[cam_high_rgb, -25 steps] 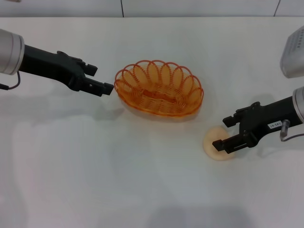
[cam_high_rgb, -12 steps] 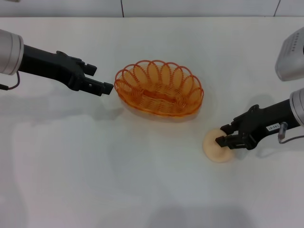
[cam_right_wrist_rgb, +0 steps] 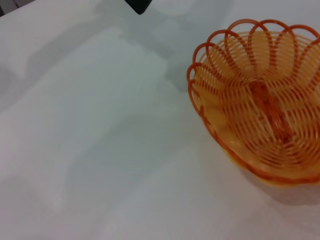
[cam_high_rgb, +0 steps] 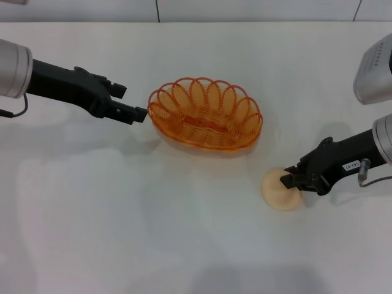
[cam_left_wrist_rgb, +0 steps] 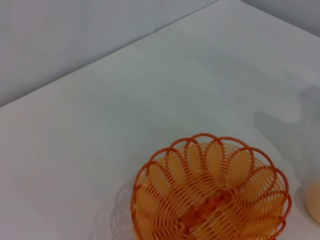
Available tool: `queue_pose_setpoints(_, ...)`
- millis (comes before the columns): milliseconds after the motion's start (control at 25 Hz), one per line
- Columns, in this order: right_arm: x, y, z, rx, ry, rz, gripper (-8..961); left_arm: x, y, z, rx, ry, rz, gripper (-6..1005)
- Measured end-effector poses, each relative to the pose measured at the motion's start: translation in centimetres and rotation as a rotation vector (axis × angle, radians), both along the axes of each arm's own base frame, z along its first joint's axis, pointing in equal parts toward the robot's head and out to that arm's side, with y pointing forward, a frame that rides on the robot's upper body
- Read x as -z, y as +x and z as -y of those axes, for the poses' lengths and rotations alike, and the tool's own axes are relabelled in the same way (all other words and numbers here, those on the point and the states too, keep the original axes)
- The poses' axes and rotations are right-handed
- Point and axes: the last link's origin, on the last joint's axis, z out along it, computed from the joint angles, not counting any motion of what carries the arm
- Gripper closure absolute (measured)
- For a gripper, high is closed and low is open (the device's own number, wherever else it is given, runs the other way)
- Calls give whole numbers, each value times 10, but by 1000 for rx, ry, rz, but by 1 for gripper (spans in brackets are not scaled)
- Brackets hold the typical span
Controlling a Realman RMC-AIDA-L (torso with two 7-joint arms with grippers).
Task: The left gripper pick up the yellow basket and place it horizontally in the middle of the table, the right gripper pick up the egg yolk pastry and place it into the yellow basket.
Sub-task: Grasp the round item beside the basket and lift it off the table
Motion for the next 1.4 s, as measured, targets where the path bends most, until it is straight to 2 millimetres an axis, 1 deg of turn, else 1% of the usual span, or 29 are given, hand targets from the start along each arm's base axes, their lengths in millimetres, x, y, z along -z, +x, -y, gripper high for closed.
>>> queue_pose_setpoints(120, 0, 0, 1, -1, -6, 0, 840, 1, 0, 0, -2, 1, 1, 169)
queue_pose_setpoints(440, -2, -4, 2, -10, -10, -11, 875, 1, 0, 1, -5, -2, 3, 169)
queue_pose_setpoints(560, -6, -9, 2, -22, -4, -20, 881, 2, -1, 1, -7, -3, 4, 169)
queue_pose_setpoints(840, -21, -35, 2, -82, 14, -39, 887, 1, -5, 4, -18, -5, 5, 170)
queue_pose_setpoints(960, -24, -45, -2, -110, 23, -45, 889, 2, -6, 5, -17, -5, 5, 170)
queue_pose_setpoints(1080, -21, -57, -10, -137, 31, -50, 890, 2, -5, 4, -15, -2, 9, 170)
queue_pose_setpoints(1240, -11, -72, -22, -167, 40, -51, 892, 2, -3, 3, -11, 3, 17, 170)
queue_pose_setpoints(1400, -4, -80, -30, -186, 63, -50, 895, 2, -2, 3, -10, 4, 20, 170)
